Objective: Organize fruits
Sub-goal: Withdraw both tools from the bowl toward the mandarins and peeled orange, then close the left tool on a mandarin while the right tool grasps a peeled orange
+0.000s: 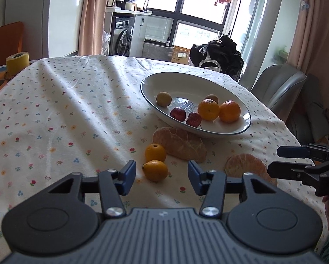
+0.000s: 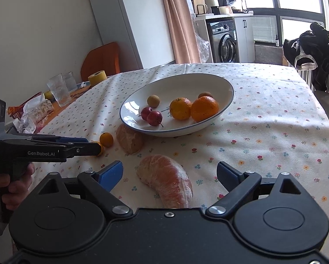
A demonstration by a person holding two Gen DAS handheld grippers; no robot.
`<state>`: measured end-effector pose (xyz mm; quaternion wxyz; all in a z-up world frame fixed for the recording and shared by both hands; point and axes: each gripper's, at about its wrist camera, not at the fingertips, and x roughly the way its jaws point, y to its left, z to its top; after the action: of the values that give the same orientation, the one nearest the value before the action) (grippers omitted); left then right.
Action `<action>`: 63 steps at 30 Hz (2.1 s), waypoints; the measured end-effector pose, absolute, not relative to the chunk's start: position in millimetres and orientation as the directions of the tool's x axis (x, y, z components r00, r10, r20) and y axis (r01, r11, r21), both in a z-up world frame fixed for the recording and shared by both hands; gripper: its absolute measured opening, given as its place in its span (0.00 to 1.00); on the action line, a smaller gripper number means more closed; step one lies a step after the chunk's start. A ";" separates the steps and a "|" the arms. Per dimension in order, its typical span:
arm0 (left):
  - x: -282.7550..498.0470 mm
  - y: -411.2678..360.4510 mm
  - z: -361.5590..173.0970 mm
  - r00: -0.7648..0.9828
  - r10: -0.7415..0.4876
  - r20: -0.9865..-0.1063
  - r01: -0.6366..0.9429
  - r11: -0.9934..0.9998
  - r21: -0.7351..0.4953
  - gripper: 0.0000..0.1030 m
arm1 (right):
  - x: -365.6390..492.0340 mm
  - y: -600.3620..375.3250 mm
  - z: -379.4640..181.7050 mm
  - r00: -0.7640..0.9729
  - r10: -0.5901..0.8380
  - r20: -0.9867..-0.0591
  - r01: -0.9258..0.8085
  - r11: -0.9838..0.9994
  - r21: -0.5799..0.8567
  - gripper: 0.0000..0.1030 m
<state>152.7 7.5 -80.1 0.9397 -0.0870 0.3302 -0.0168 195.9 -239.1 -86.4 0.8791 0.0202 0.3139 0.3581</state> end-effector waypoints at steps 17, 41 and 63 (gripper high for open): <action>164.1 12.3 -89.9 0.770 -0.050 -0.636 -0.074 0.983 -0.167 0.24 | 205.6 -225.3 -99.9 0.500 0.671 -0.547 -0.655 0.707 0.268 0.72; 143.9 10.3 -87.6 0.780 -0.103 -0.618 -0.039 0.976 -0.213 0.24 | 189.3 -203.5 -98.5 0.492 0.640 -0.589 -0.714 0.684 0.147 0.51; 141.5 11.3 -84.6 0.789 -0.099 -0.607 -0.044 0.975 -0.216 0.24 | 191.0 -195.1 -100.3 0.531 0.623 -0.574 -0.725 0.685 0.072 0.38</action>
<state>141.5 11.3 -84.6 0.9393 -0.1101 0.3246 -0.0148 191.0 -195.1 -100.3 0.8706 -0.0881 0.2907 0.3870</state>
